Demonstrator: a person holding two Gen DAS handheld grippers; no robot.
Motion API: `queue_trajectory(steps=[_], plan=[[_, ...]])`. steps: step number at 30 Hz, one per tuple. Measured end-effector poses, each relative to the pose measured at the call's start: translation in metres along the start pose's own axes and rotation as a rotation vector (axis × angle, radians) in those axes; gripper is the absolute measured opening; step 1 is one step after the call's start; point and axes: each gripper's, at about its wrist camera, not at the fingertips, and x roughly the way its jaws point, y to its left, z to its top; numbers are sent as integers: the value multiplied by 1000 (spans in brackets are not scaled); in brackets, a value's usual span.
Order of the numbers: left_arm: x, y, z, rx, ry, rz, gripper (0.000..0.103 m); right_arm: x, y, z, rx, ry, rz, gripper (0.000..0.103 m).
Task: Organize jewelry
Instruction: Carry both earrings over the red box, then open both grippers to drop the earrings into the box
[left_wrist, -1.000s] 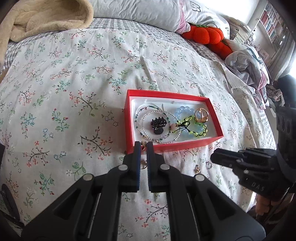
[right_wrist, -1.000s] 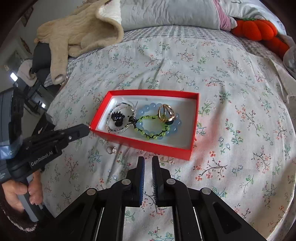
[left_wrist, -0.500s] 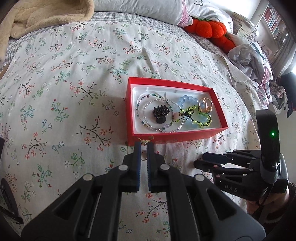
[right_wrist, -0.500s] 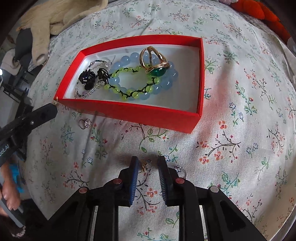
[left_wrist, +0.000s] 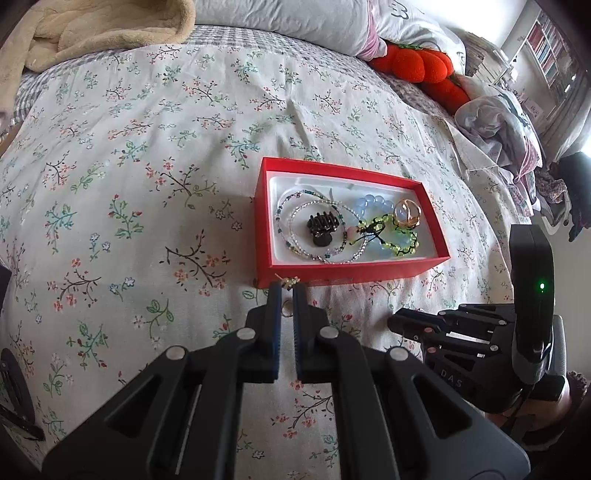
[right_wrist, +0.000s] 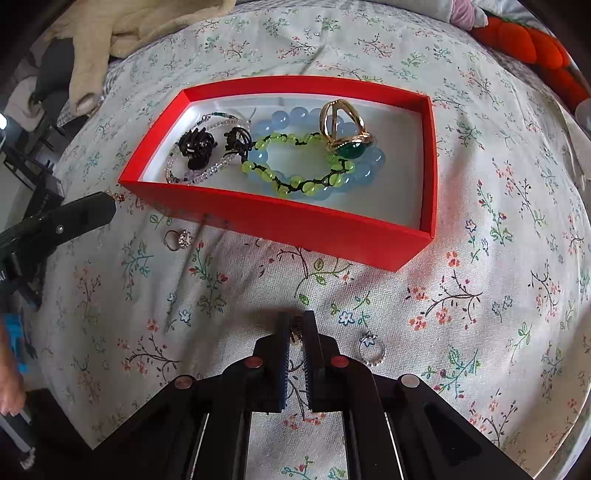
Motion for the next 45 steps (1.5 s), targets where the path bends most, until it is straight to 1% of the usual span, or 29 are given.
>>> queue_trajectory(steps=[6,13,16,19,26,28,30,34,37,39,45], plan=[[-7,2,4,-28,-29,-39,7,-23,-7,5,39,-53,53,6],[-8,-2,12,-41,-62,-81,7,-55,-16,7,83,-146,112,7],[-3,-4,16,-52,-62,-100,7,-60,-22,14,111,-171,125,7],[5,-6,19,-58,-55,-99,7,-61,-32,19,146,-181,131,7],[18,-11,23,-59,-50,-78,7,-57,-48,26,192,-180,133,7],[18,-12,23,-61,-51,-79,9,-56,-49,26,195,-179,131,7],[16,-13,23,-56,-54,-74,15,-56,-50,26,196,-179,130,7],[11,-15,21,-40,-58,-54,15,-57,-50,28,192,-190,132,7],[4,-15,18,-23,-65,-24,20,-57,-48,32,188,-200,134,7],[1,-14,17,-17,-67,4,25,-56,-45,34,185,-204,140,7],[-5,-4,12,-9,-61,66,29,-51,-35,41,171,-213,150,7]])
